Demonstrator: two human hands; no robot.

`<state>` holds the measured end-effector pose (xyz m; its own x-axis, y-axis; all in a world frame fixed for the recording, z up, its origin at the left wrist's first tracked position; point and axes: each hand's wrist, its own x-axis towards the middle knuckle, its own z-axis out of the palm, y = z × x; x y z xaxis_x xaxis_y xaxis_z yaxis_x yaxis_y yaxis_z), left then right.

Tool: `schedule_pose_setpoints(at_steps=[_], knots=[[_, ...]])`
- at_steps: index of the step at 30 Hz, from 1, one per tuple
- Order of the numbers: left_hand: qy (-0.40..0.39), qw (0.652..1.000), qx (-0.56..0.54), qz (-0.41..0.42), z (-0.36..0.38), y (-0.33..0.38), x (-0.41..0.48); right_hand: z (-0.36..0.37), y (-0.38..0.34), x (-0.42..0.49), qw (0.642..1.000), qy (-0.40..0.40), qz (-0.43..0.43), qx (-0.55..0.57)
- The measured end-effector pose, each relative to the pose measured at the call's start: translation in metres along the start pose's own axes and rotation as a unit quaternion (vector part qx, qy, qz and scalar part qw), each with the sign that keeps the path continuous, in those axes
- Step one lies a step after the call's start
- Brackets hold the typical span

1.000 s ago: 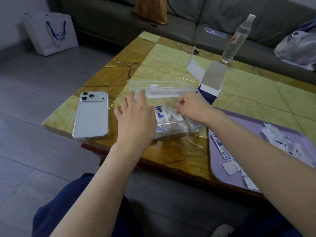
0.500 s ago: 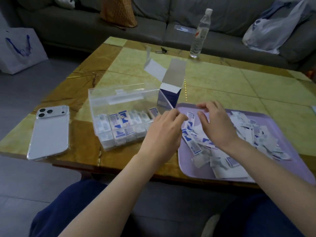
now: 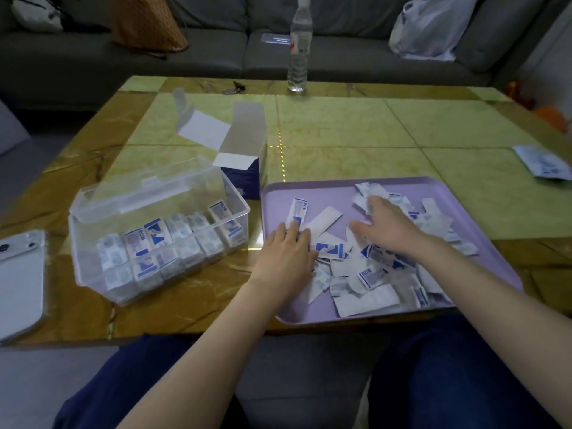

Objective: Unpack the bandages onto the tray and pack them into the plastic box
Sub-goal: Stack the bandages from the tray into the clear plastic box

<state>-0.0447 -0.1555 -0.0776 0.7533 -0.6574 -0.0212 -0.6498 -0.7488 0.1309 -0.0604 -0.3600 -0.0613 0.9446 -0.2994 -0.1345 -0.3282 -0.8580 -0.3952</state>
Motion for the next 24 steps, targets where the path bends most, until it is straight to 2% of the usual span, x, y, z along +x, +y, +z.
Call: schedule_pose_setpoints(at_steps=[6,9,11,12,16,24], knots=[[0.014,0.999,-0.041,0.02,0.0,0.002,0.003,0.008,-0.024,-0.014,0.992,-0.052,-0.108,0.048],[0.026,0.998,-0.054,0.003,-0.004,0.003,0.002,0.005,-0.028,-0.011,0.986,0.01,-0.119,0.112],[0.031,0.998,-0.049,-0.01,-0.005,0.004,0.002,0.001,-0.024,-0.001,0.989,0.065,-0.095,0.091],[0.033,0.998,-0.048,-0.014,-0.005,0.005,0.002,-0.001,-0.02,0.004,0.993,0.066,-0.066,0.068],[0.035,0.999,-0.032,-0.013,0.0,0.004,0.003,-0.004,-0.011,0.017,0.999,-0.012,0.039,-0.012],[0.042,0.999,-0.031,-0.013,-0.002,0.005,0.006,-0.002,-0.029,0.023,0.997,-0.037,-0.005,0.066]])
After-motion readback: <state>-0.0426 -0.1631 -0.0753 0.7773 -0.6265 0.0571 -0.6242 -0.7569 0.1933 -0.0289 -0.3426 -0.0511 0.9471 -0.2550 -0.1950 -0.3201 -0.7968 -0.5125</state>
